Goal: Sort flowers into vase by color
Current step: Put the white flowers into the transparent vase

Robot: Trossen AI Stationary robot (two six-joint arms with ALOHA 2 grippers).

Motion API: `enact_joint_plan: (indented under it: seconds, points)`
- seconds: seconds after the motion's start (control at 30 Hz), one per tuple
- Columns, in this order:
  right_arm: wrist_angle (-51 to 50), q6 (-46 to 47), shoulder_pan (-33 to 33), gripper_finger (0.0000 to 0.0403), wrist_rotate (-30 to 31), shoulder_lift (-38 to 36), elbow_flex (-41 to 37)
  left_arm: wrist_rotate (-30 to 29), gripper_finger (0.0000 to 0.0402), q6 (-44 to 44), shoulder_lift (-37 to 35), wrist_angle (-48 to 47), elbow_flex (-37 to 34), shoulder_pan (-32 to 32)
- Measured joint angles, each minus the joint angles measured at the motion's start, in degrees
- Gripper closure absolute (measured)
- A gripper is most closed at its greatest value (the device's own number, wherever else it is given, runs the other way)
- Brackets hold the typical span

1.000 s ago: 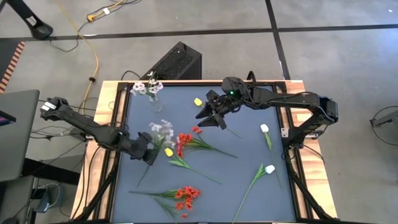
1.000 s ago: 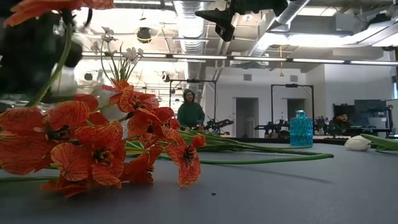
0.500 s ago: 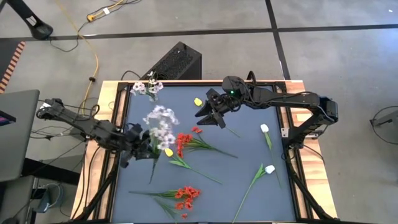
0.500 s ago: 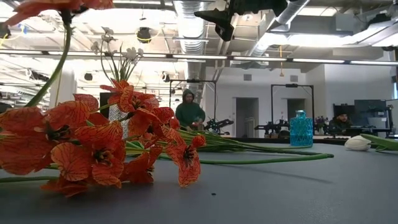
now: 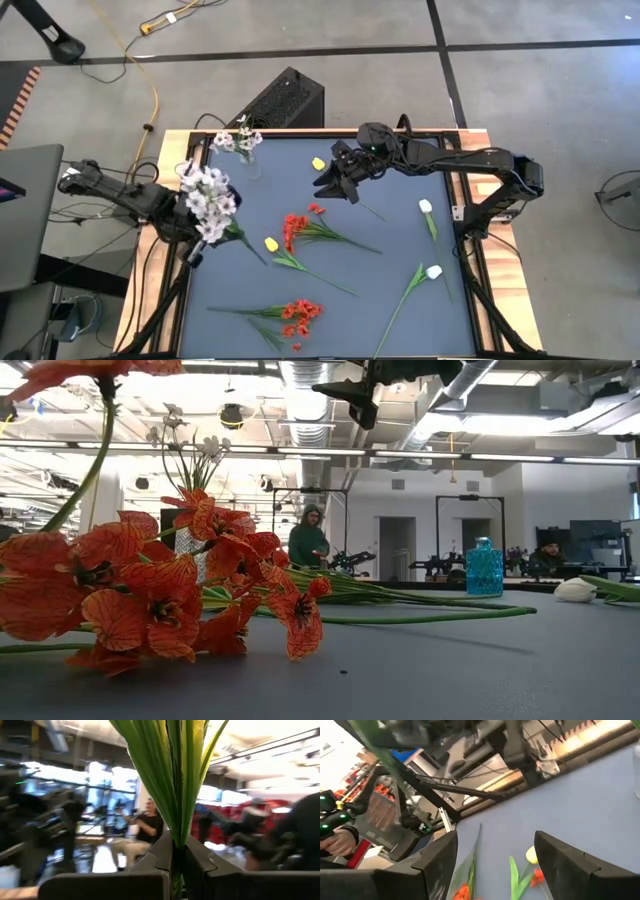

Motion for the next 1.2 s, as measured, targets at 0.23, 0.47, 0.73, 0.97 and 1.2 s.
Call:
enact_joint_plan:
  seconds: [0.23, 0.47, 0.73, 0.97, 1.2]
  points:
    - [15.5, -4.0, 5.4, 0.0112, 0.2, 0.0, 0.1, -8.7, 0.0399, -1.1, 2.1, -3.1, 0.0, 7.5]
    - [17.7, -16.5, 10.7, 0.0112, 18.0, 0.9, 0.1, -1.1, 0.0400, -5.3, 5.6, 1.6, 0.1, 15.1]
    - [18.7, -12.8, 11.5, 0.0112, 19.0, 3.5, 0.1, 8.4, 0.0400, -4.8, 15.8, 1.4, 7.6, 19.3]
    - [18.0, -12.7, 12.2, 0.0112, 17.5, 3.6, 0.0, 9.4, 0.0401, -3.9, 17.3, -7.6, 11.4, 22.7]
    - [17.3, -12.9, 12.4, 0.0112, 17.6, 4.1, 0.1, 9.6, 0.0401, -5.5, 15.9, -9.2, 11.7, 24.2]
